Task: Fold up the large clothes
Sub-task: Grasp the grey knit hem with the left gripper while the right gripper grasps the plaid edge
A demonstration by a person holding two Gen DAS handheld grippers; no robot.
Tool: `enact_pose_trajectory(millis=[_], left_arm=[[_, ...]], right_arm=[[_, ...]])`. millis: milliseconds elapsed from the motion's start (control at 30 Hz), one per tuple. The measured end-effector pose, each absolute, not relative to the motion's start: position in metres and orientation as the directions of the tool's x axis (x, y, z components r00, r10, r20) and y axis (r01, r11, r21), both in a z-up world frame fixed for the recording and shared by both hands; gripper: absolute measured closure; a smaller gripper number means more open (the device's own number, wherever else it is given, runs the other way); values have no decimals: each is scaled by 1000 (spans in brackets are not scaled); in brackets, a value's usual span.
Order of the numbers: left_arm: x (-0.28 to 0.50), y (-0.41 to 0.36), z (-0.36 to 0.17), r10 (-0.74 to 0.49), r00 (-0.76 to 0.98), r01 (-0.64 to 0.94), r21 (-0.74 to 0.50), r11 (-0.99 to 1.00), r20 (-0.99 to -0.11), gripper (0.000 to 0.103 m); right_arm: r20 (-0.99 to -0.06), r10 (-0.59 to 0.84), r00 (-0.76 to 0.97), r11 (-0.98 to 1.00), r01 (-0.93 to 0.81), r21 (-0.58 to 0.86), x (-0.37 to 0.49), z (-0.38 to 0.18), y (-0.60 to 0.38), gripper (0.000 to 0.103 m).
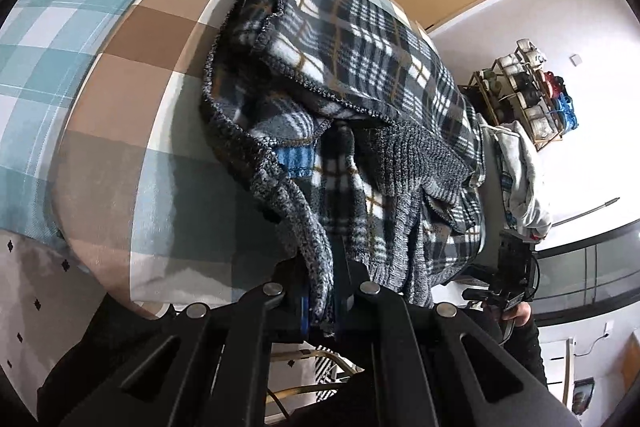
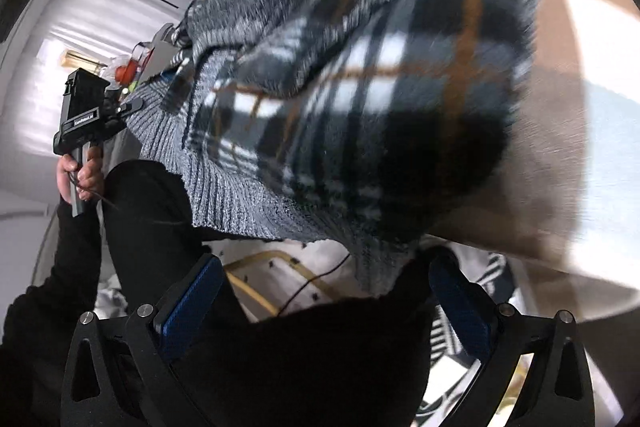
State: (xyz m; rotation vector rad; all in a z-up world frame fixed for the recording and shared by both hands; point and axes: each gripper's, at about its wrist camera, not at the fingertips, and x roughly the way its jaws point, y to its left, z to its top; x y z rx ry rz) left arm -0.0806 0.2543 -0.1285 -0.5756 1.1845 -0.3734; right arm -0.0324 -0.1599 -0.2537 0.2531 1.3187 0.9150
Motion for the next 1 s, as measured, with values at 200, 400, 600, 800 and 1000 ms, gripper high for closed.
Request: enact_pose_trajectory(millis=[200,400,600,800,1000], left_arm=[[-75,246,-137,-531,312,-20,-564,825,-788,100],[-72,252,-139,-525,306,-34,-560,827,-794,100],[-73,250,-143,-490,288,-48,-524,851,-823,100],[-72,256,-152,-478,253,-101,-514,852,-841,92],[-78,262,-153,-497,251,-108,-535,838,-830,67]], right_arm=[[-557,825,97,550,-368,750,-32,-266,-178,4],[-445,885,138,463,-359,810,-48,-279,-187,70],[-274,941,200,334,-399,854,-71,-265,-200,83],[-155,960,232,242,-415,877,-69,-242,-205,84],[-317,924,213,371,-309,875,-46,-240,-191,83]])
